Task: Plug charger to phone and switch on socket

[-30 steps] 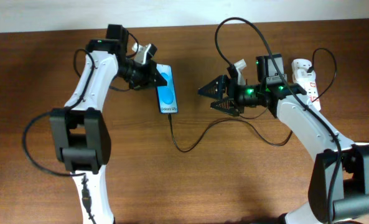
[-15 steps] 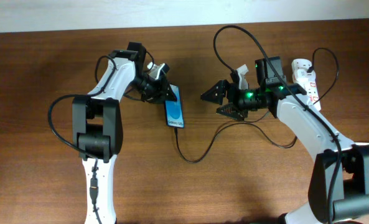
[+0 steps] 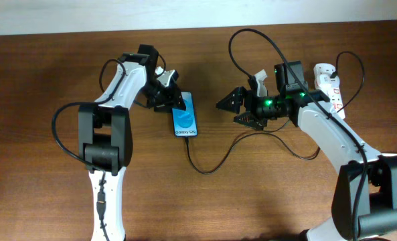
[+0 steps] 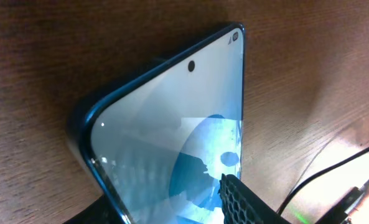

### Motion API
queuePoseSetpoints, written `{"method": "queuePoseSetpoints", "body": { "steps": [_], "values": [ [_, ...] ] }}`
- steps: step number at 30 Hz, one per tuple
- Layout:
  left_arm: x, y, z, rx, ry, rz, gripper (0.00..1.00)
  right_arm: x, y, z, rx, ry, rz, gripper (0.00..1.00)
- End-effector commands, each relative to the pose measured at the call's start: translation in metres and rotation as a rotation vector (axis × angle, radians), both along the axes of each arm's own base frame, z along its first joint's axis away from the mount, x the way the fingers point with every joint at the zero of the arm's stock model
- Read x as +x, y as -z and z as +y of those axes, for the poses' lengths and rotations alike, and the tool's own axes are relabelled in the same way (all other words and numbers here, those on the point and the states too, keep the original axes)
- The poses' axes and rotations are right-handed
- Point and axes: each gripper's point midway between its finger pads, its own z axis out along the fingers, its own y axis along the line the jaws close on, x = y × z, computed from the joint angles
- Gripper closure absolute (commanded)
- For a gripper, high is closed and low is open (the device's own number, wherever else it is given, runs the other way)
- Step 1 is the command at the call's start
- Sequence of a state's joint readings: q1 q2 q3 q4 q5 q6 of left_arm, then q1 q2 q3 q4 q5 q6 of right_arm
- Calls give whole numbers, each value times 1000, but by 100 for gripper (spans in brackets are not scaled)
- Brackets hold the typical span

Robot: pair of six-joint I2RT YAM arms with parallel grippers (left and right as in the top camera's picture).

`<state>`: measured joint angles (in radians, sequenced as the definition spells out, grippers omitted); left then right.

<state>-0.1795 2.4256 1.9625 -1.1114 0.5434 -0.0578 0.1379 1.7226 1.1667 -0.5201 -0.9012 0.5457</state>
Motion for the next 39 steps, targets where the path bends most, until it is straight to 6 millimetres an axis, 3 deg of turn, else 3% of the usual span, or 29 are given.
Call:
{"method": "queuePoseSetpoints", "body": {
  "steps": [1, 9, 13, 16, 20, 21, 23, 24, 28, 31, 35, 39],
  "values": [
    [6, 18, 30, 185, -10, -24, 54, 3, -2, -1, -10, -4, -21, 2],
    [14, 22, 40, 251, -33, -56, 49, 2, 0, -2, -18, -1, -13, 1],
    [25, 19, 61, 320, -58, -88, 48, -13, 19, -13, -125, -15, 34, 1],
    [44, -24, 77, 309, -110, -154, 45, -21, 24, -18, -168, -40, 39, 1],
    [67, -128, 103, 284, -199, -350, 41, -22, 8, -27, -227, -25, -17, 2],
    [67, -152, 112, 280, -223, -397, 6, -23, 1, -32, -262, -14, -36, 1],
    [64, -186, 127, 277, -262, -460, 1, -25, -20, -39, -302, 10, -78, 1],
    [64, -192, 132, 278, -273, -472, 1, -26, -31, -42, -311, 20, -107, 1],
    [64, -194, 138, 280, -286, -473, 0, -37, -81, -67, -367, 110, -224, 1],
    [64, -194, 137, 280, -285, -474, 1, -66, -98, -109, -426, 206, -209, 1],
    [64, -194, 137, 280, -285, -474, 1, -103, -107, -162, -489, 342, -157, 2],
    [64, -194, 137, 280, -285, -474, 1, -119, -109, -186, -515, 411, -132, 2]
  ]
}}
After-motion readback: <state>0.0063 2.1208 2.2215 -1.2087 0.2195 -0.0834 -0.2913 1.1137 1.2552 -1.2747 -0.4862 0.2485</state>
